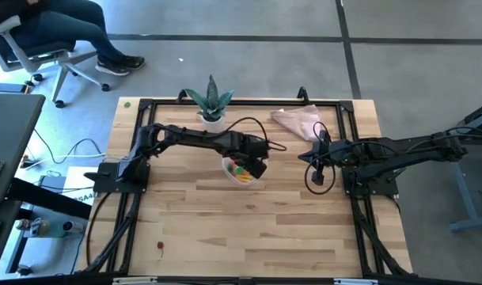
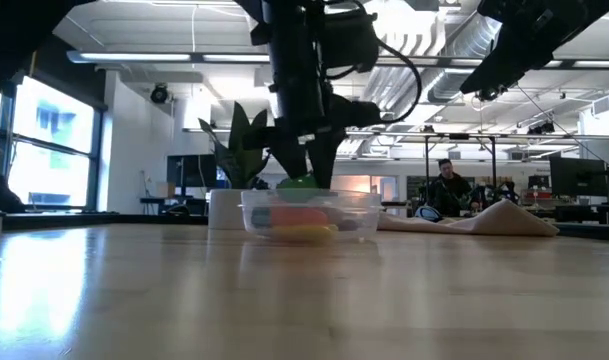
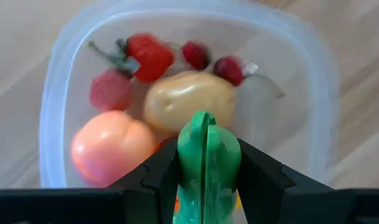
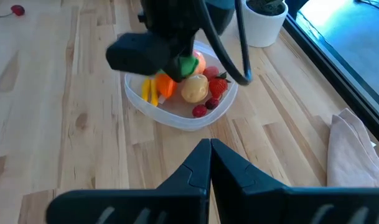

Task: Pick and placing Produce into tupperware
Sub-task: Put the green pea into the transparent bin, then put the red cherry into the transparent bin

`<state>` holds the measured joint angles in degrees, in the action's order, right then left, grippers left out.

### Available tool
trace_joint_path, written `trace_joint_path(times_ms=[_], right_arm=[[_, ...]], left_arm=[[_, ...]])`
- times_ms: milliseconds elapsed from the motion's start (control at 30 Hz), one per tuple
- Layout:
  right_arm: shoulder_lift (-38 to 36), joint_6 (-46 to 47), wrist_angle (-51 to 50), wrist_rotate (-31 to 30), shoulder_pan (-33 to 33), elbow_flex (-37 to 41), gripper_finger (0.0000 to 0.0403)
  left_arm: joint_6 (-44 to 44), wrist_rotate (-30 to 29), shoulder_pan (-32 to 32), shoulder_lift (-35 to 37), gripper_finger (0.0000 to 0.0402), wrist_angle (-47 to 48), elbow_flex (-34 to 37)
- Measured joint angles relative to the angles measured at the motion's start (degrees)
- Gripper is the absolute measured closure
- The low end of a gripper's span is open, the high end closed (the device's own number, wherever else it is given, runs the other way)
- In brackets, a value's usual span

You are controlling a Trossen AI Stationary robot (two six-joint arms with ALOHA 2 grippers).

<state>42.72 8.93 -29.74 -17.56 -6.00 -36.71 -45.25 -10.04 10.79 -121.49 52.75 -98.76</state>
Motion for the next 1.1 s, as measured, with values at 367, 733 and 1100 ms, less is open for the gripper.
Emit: trace_joint_path(times_ms=[367,733,1100], right_arm=[[0.0,0.0,0.0,0.0,0.0,0.0,0.0402],[0.0,0.0,0.0,0.0,0.0,0.0,0.0402],[0.0,0.0,0.0,0.0,0.0,0.0,0.0402]], left_arm=[[0.0,0.0,0.1,-0.8,0.0275,-0.1,0.0],[-0.4,0.2,0.1,-0.8,0.0220,-0.3,-0.1],[-0.2,2.1,0.1,1.4,0.0150,2.2,-0.2]])
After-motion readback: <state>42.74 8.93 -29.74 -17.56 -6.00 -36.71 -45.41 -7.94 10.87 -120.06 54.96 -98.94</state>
